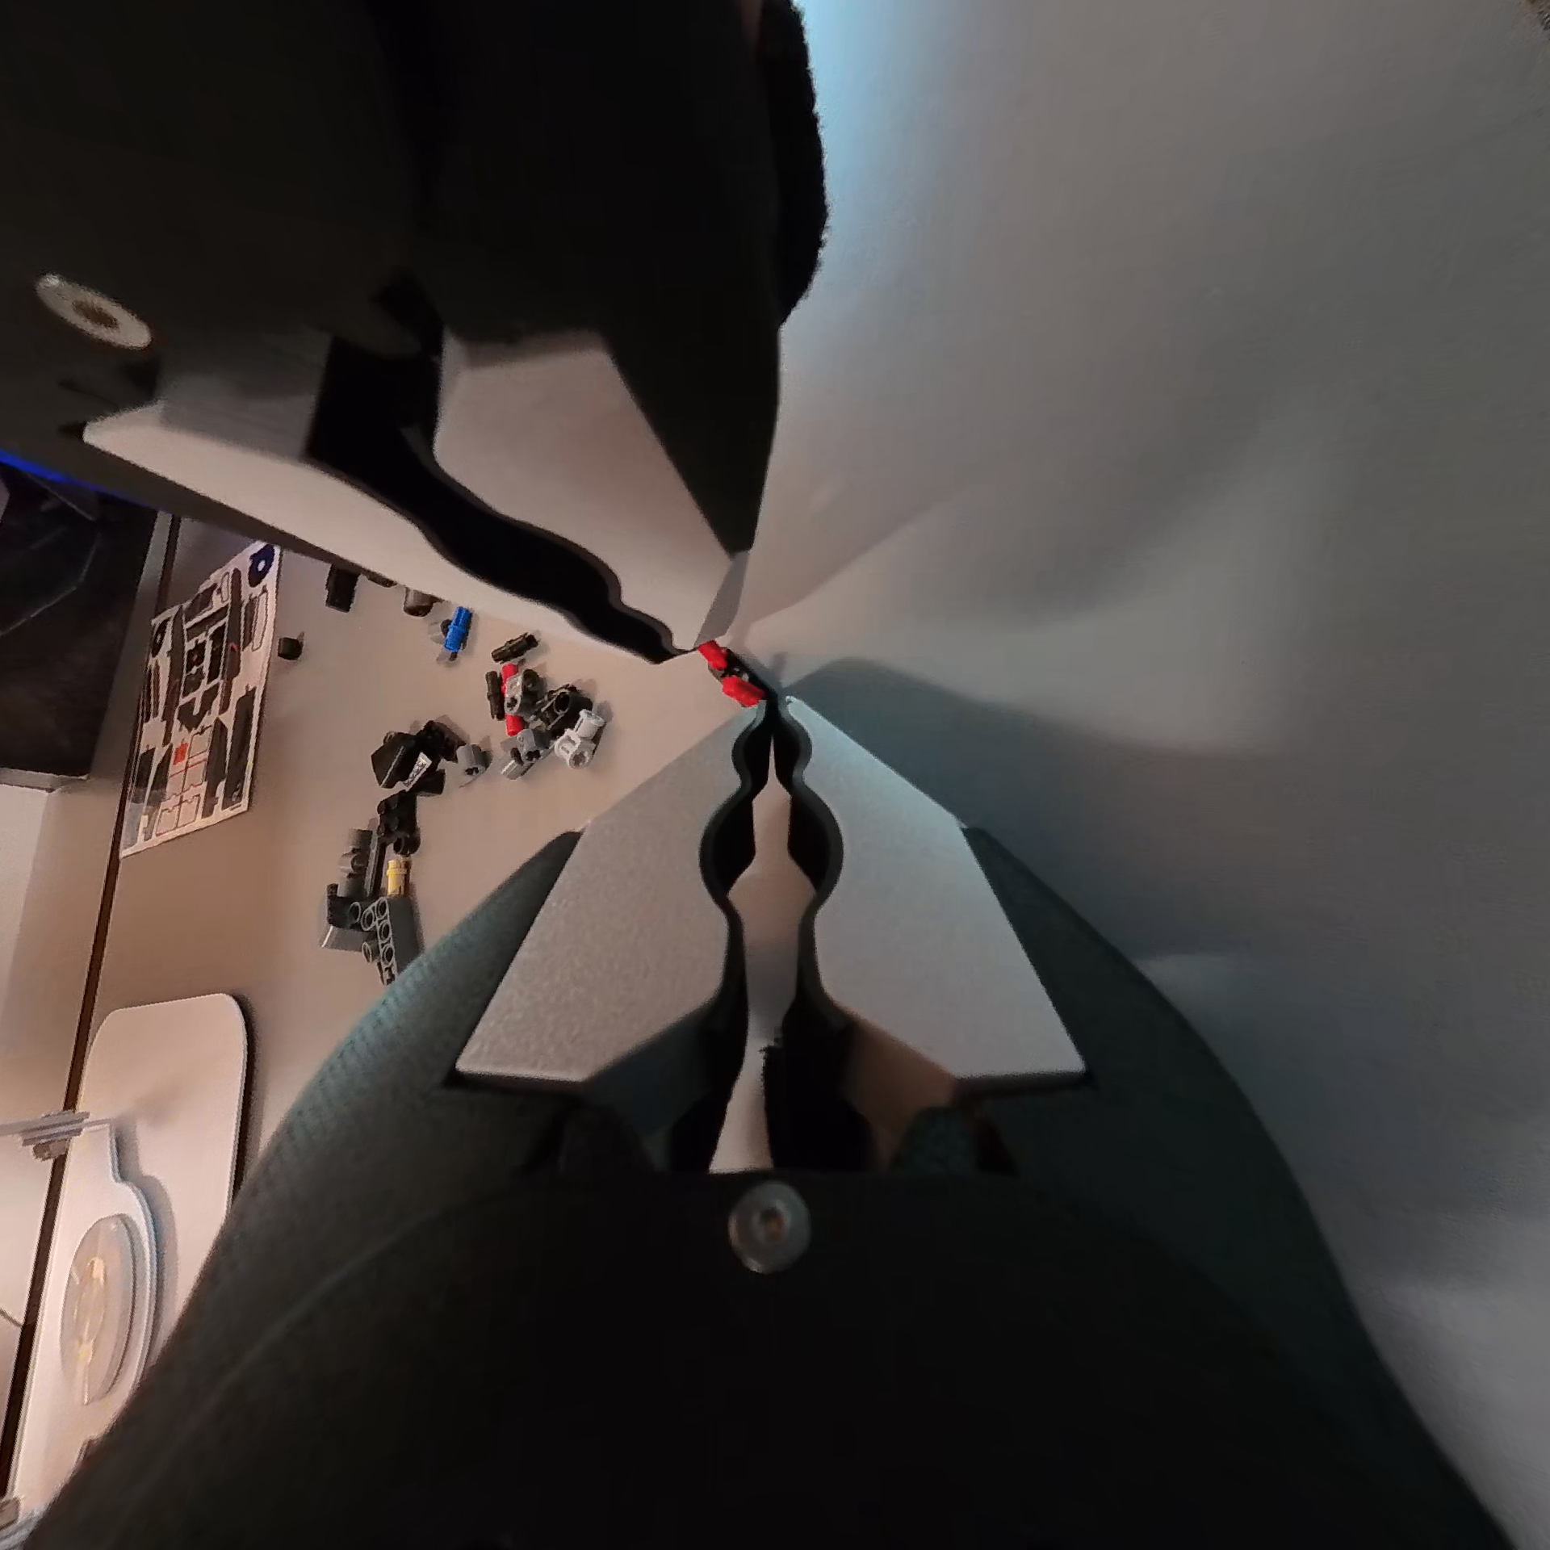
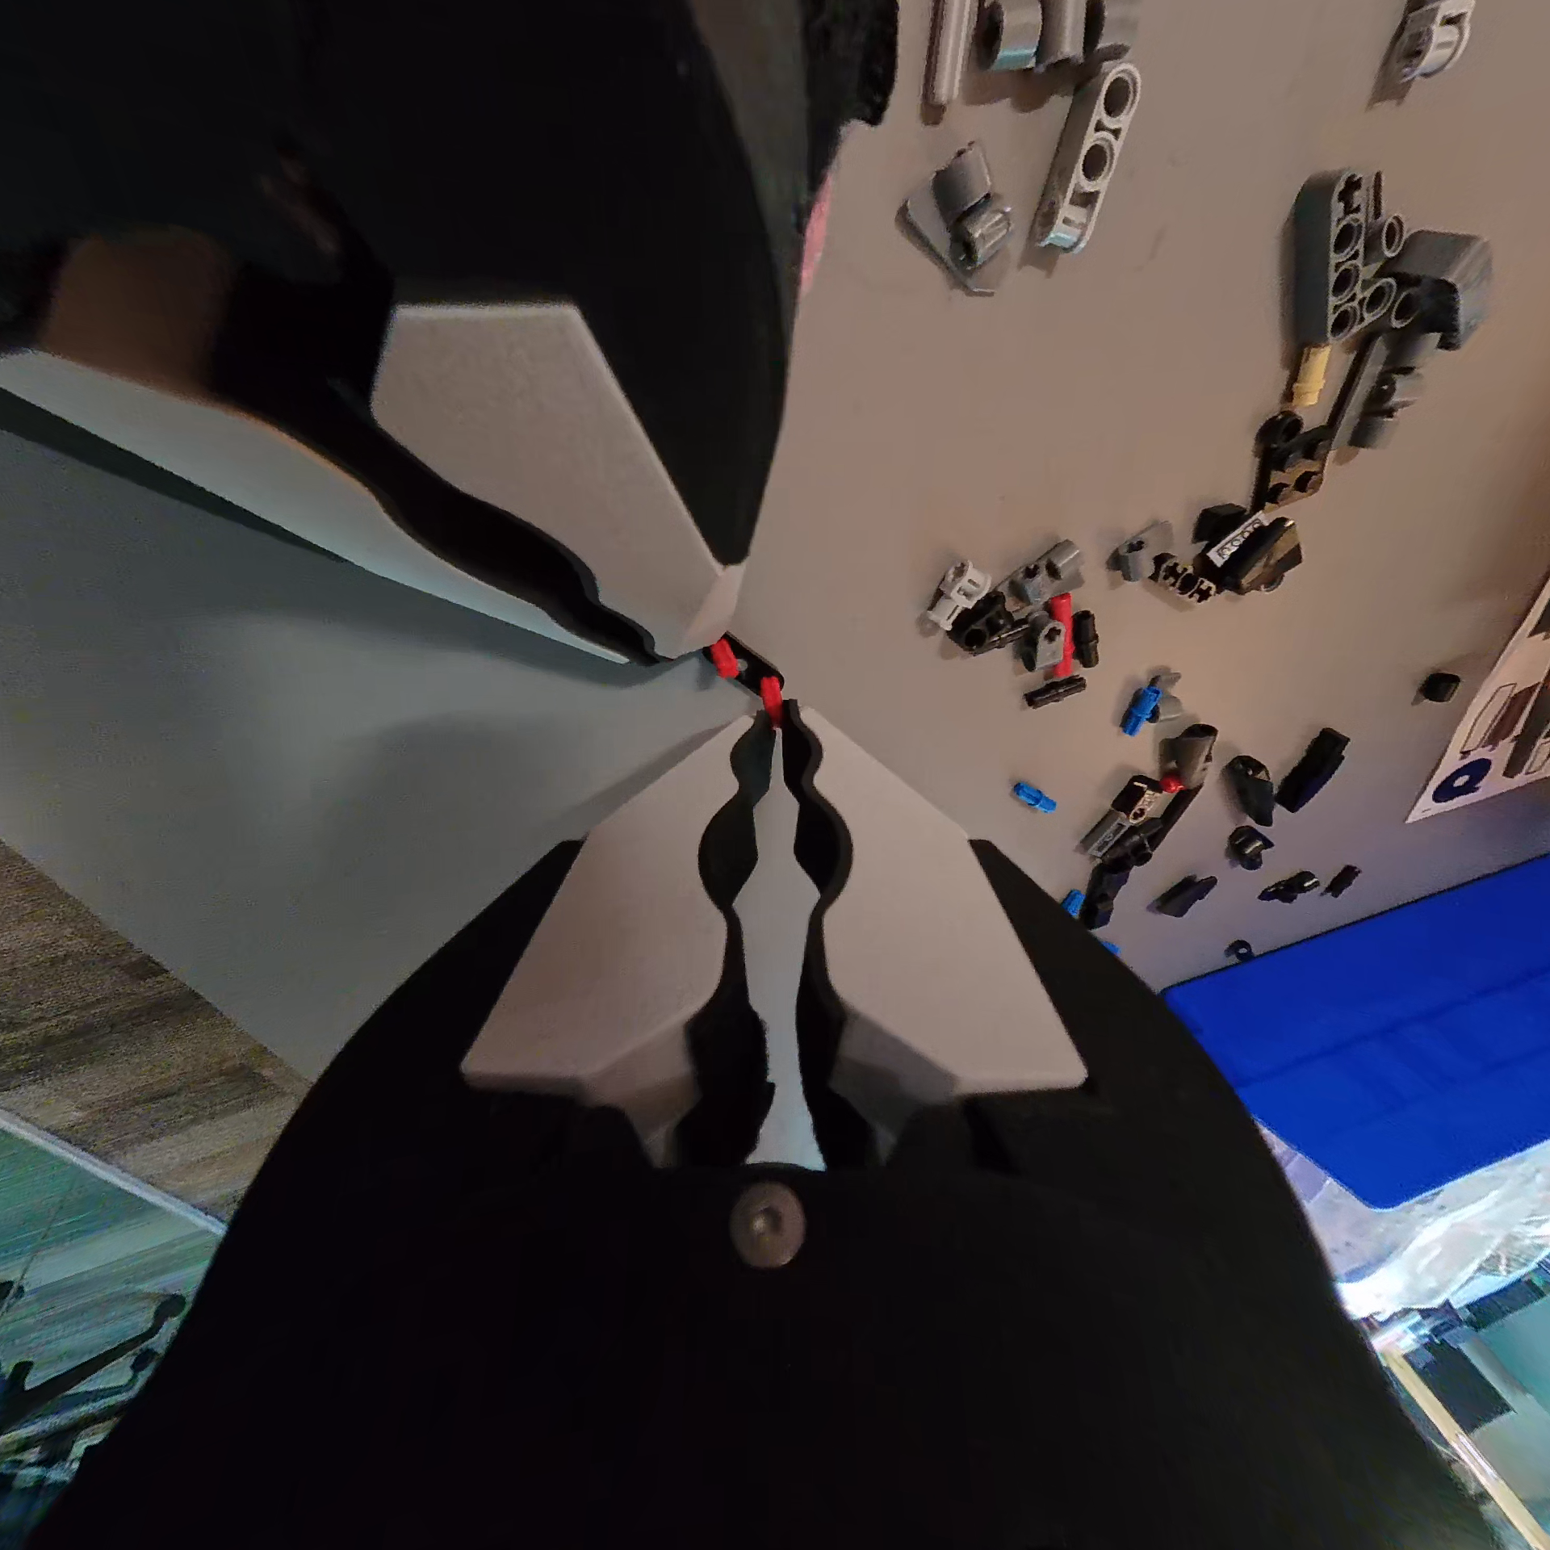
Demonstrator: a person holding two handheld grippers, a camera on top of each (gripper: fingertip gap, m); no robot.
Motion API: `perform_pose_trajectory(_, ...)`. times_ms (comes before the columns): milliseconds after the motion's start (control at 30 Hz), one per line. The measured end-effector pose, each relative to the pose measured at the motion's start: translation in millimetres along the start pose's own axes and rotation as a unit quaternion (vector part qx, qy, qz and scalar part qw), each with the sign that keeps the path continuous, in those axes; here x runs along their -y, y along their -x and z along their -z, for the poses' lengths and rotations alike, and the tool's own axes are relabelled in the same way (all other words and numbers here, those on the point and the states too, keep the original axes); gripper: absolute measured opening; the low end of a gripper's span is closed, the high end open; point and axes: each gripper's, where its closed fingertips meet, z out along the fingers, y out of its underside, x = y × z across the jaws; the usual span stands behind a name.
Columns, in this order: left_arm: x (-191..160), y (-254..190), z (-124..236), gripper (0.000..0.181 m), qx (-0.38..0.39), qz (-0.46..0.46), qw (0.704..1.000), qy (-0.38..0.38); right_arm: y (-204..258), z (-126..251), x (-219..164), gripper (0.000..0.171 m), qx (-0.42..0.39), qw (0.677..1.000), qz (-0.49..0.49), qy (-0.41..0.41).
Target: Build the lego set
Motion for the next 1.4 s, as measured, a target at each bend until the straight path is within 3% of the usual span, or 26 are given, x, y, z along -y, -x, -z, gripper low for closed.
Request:
perform_pose_trajectory(33, 0.0, 0.0, 0.1, 0.000, 0.000, 0.000, 1.000, 0.000, 0.0, 0.0, 0.0, 0.000, -0.002, 1.000, 0.001, 0.002)
perform_pose_trajectory(1200, 0.2, -0.2, 0.4, 0.000, 0.003, -0.009, 1.000, -0.002, -1.4, -3.2, 5.1, 0.000, 0.013, 1.000, 0.013, 0.006)
perform_pose_trajectory(1400, 0.1, 1.0, 0.8, 0.000, -0.002, 0.000, 1.000, -0.003, -3.7, -2.6, 8.8, 0.000, 0.043, 0.997, -0.047, -0.037)
